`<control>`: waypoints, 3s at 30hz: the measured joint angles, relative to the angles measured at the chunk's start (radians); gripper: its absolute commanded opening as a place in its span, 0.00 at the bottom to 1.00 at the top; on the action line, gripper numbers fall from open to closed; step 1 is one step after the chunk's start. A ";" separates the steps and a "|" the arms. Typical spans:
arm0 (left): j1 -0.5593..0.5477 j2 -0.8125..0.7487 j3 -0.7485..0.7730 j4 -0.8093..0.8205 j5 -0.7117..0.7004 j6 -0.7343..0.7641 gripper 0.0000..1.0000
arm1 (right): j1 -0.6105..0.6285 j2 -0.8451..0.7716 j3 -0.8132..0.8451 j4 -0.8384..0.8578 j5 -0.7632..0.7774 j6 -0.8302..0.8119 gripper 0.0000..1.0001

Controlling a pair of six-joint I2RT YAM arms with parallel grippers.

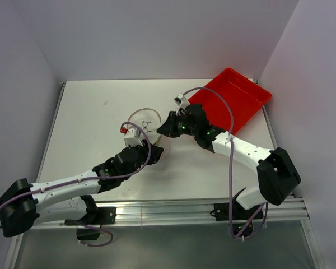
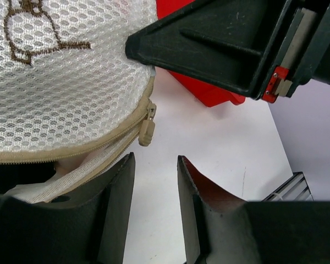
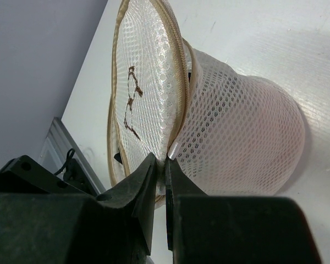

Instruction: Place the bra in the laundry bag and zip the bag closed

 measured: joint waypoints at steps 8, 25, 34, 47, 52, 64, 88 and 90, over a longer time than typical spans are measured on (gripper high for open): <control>0.003 0.002 0.002 0.043 -0.006 -0.003 0.39 | 0.006 -0.008 -0.011 0.006 0.003 0.000 0.00; 0.056 0.007 0.003 0.064 0.023 -0.043 0.00 | 0.008 -0.018 -0.012 0.006 0.009 0.000 0.00; 0.056 -0.003 0.003 0.043 0.021 -0.040 0.00 | 0.001 -0.016 -0.005 -0.011 0.023 -0.012 0.00; 0.065 -0.152 -0.076 -0.049 -0.034 -0.014 0.00 | -0.051 0.084 0.147 -0.114 -0.032 -0.059 0.32; 0.066 -0.109 -0.071 -0.032 -0.027 0.002 0.00 | -0.053 0.057 0.117 -0.120 0.010 -0.039 0.86; 0.064 -0.006 -0.027 0.069 0.033 0.002 0.00 | 0.017 -0.232 -0.205 -0.014 0.100 0.122 0.71; 0.037 -0.140 -0.077 -0.019 -0.031 0.029 0.00 | -0.032 -0.045 -0.048 -0.019 0.158 0.096 0.00; 0.037 -0.195 -0.095 -0.061 -0.063 0.029 0.00 | -0.056 0.001 -0.005 -0.027 0.141 0.076 0.00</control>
